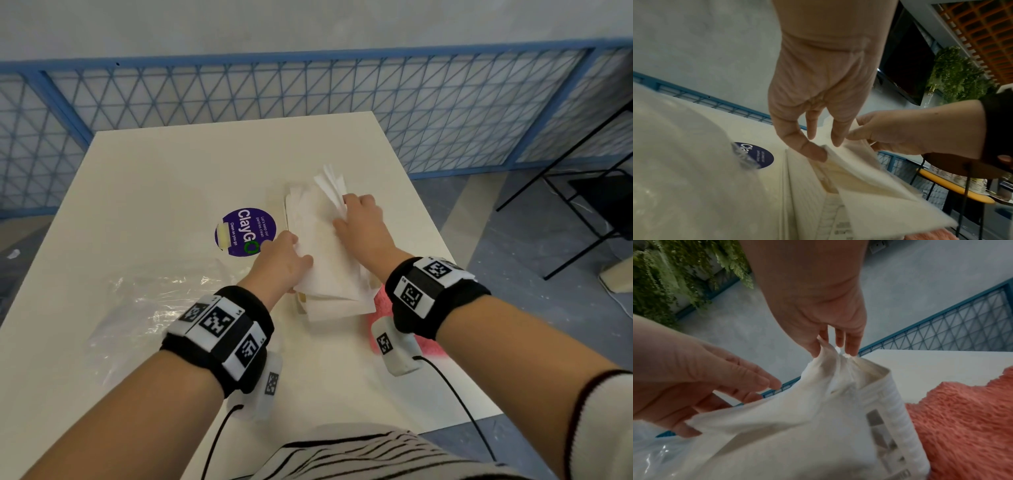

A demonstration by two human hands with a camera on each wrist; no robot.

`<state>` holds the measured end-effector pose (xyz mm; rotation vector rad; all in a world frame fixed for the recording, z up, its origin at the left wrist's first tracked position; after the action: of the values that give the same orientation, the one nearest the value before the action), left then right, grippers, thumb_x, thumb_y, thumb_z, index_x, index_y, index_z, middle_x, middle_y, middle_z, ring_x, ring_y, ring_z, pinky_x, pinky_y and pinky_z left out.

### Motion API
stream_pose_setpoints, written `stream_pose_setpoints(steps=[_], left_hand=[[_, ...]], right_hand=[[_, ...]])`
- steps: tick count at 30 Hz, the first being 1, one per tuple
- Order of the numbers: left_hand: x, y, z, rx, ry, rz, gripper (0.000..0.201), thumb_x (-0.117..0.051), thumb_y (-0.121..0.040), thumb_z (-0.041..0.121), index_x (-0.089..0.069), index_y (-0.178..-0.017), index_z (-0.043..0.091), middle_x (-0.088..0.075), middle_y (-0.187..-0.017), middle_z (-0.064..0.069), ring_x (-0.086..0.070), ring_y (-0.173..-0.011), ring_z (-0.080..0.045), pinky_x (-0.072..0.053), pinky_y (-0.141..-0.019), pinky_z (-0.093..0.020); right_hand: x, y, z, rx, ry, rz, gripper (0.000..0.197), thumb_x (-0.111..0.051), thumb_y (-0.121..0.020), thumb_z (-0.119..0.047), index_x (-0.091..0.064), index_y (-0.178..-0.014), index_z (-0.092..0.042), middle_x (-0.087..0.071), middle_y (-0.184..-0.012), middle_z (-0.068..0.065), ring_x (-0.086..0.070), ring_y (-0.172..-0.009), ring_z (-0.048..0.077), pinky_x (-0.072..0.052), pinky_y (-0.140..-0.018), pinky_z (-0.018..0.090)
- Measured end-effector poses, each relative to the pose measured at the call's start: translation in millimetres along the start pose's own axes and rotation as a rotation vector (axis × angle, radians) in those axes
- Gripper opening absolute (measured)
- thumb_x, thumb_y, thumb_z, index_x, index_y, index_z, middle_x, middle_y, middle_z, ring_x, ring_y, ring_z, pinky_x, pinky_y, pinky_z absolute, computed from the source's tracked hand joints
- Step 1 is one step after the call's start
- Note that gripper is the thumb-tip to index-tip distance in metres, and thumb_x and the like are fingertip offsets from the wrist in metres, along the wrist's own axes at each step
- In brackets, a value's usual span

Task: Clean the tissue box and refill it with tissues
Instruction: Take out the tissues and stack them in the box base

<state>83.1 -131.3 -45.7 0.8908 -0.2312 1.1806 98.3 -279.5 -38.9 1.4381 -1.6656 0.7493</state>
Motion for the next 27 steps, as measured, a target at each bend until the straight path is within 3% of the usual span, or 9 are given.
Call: stream_pose_setpoints(steps=[2, 4, 7, 10, 12, 14, 17, 23, 27], left_hand=[[0, 1, -3, 0.038, 0.087, -0.023, 0.051, -0.059, -0.091, 0.015, -0.037, -0.136, 0.013, -0.046, -0.118, -0.01, -0.056, -0.101, -0.03, -0.056, -0.063, -0.035], [0, 1, -5, 0.058, 0.15, -0.032, 0.051, -0.06, -0.089, 0.008, -0.036, -0.134, 0.01, -0.048, -0.117, -0.012, -0.058, -0.101, -0.031, -0.055, -0.06, -0.032], [2, 0, -5, 0.022, 0.243, 0.014, 0.048, -0.062, -0.087, 0.005, -0.039, -0.128, 0.01, -0.053, -0.115, -0.015, -0.061, -0.099, -0.031, -0.057, -0.06, -0.033], [3, -1, -5, 0.0, 0.295, 0.047, 0.047, -0.062, -0.087, 0.006, -0.038, -0.127, 0.011, -0.057, -0.094, -0.01, -0.063, -0.097, -0.032, -0.058, -0.078, -0.045], [2, -2, -7, 0.007, 0.29, 0.038, 0.046, -0.062, -0.087, 0.007, -0.036, -0.125, 0.012, -0.055, -0.095, -0.01, -0.063, -0.098, -0.032, -0.058, -0.079, -0.043], [-1, -2, -8, 0.011, 0.261, 0.018, 0.044, -0.063, -0.087, 0.007, -0.037, -0.123, 0.012, -0.052, -0.103, -0.011, -0.06, -0.099, -0.031, -0.057, -0.078, -0.041], [-2, -4, -11, 0.004, 0.245, 0.004, 0.039, -0.062, -0.086, 0.004, -0.038, -0.115, 0.013, -0.05, -0.102, -0.011, -0.06, -0.099, -0.032, -0.057, -0.078, -0.043], [1, 3, -15, 0.001, 0.22, -0.013, 0.048, -0.062, -0.086, 0.0, -0.036, -0.124, 0.008, -0.05, -0.084, -0.004, -0.062, -0.089, -0.032, -0.056, -0.068, -0.036], [3, 21, -28, 0.045, 0.129, -0.071, 0.055, -0.064, -0.085, 0.002, -0.031, -0.129, 0.007, -0.052, -0.091, -0.007, -0.061, -0.086, -0.029, -0.05, -0.051, -0.023]], right_hand=[[5, -5, 1, 0.015, 0.041, 0.035, 0.032, -0.048, -0.095, -0.021, -0.047, -0.124, -0.009, -0.049, -0.117, 0.014, -0.046, -0.107, 0.033, -0.041, -0.086, 0.039], [9, -9, 0, 0.003, -0.136, 0.036, 0.007, -0.048, -0.094, -0.017, -0.049, -0.089, -0.012, -0.051, -0.087, 0.006, -0.049, -0.084, 0.026, -0.043, -0.07, 0.028], [14, -15, 3, -0.039, -0.35, 0.095, 0.032, -0.049, -0.092, -0.011, -0.033, -0.065, -0.019, -0.04, -0.066, -0.004, -0.04, -0.062, 0.015, -0.031, -0.049, 0.012], [14, -14, 1, -0.082, -0.446, 0.048, 0.01, -0.052, -0.092, -0.011, -0.052, -0.084, -0.017, -0.051, -0.079, -0.002, -0.051, -0.068, 0.019, -0.039, -0.057, 0.02], [8, -13, 4, -0.122, -0.427, -0.057, 0.038, -0.057, -0.091, -0.014, -0.048, -0.128, -0.01, -0.054, -0.109, 0.005, -0.06, -0.087, 0.023, -0.048, -0.077, 0.026], [6, -8, 12, -0.148, -0.328, -0.074, 0.061, -0.059, -0.091, -0.014, -0.03, -0.144, -0.011, -0.04, -0.133, 0.014, -0.054, -0.111, 0.029, -0.042, -0.092, 0.027], [7, 4, 27, -0.21, -0.18, -0.085, 0.058, -0.048, -0.093, -0.009, -0.023, -0.145, -0.014, -0.027, -0.139, 0.016, -0.047, -0.118, 0.037, -0.042, -0.099, 0.038], [-1, 35, 37, -0.195, -0.049, -0.321, 0.046, -0.041, -0.094, -0.006, -0.036, -0.14, -0.008, -0.055, -0.129, 0.015, -0.053, -0.116, 0.031, -0.042, -0.087, 0.032], [-5, 58, 31, -0.169, -0.049, -0.382, 0.049, -0.043, -0.092, -0.006, -0.034, -0.141, -0.01, -0.057, -0.12, 0.013, -0.058, -0.104, 0.029, -0.046, -0.078, 0.033]])
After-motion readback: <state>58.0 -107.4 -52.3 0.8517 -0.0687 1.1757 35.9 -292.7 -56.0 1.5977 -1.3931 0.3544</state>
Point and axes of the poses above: each hand's wrist, its own y-axis away from the middle knuckle, its own x-axis out of the back of the hand, z = x × y, the point moved 4 cm from there along -y, towards the middle knuckle
